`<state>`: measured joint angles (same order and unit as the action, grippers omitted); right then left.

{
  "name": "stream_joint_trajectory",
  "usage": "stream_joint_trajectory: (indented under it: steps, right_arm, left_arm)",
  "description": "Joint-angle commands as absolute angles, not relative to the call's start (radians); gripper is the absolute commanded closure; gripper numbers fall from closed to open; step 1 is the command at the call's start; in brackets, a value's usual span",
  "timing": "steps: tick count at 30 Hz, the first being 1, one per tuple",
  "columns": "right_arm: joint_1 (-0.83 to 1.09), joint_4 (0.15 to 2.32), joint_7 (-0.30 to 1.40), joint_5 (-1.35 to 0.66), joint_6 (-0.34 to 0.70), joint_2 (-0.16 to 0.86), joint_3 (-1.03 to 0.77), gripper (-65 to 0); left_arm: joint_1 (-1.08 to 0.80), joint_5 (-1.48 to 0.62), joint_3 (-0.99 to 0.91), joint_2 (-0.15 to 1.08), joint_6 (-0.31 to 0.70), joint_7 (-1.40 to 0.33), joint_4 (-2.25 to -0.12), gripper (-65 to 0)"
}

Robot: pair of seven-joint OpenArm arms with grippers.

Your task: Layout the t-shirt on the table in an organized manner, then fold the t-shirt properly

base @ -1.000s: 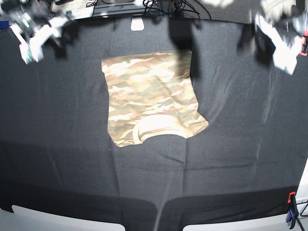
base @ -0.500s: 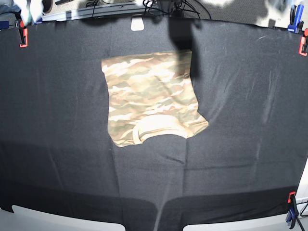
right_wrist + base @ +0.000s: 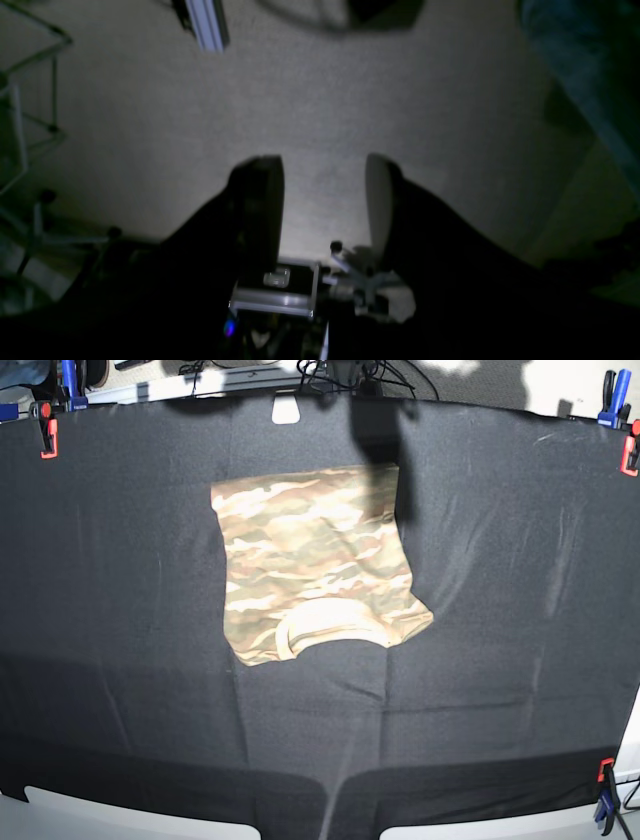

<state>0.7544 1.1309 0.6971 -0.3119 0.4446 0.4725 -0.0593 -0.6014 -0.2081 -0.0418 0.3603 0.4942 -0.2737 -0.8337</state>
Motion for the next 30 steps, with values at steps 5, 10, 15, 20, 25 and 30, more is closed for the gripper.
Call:
stream_joint_trajectory:
  steps: [5, 10, 15, 20, 25, 30]
  right_arm:
    - [0.576, 0.813, 0.633, -0.352, 0.443, 0.473, 0.103, -26.1]
    - [0.48, 0.583, 0.398, -0.397, 0.413, 0.453, 0.201, -26.1]
    - [0.424, 0.433, 0.241, -0.401, 0.39, 0.413, 0.265, -26.1]
    - [0.417, 0.386, -0.021, -0.395, 0.386, 0.356, 0.318, -26.0]
    - [0.392, 0.385, -0.028, -0.42, 0.394, 0.344, 0.328, -26.0]
    - [0.392, 0.386, -0.027, -0.45, 0.411, 0.339, 0.328, -26.1]
  left_arm:
    - [-0.466, -0.208, -0.038, 0.311, 0.502, -0.257, -0.564, -34.5]
    - [-0.417, -0.082, -0.038, 0.273, 0.439, -0.208, -0.536, -34.5]
    - [-0.394, -0.017, -0.038, 0.247, 0.328, -0.207, -0.536, -34.5]
    - [-0.393, -0.027, -0.038, 0.217, 0.321, -0.143, -0.526, -34.5]
    - [-0.366, -0.011, -0.038, 0.174, 0.29, -0.126, -0.48, -34.5]
    - [-0.341, 0.019, -0.038, 0.159, 0.287, -0.126, -0.458, -34.5]
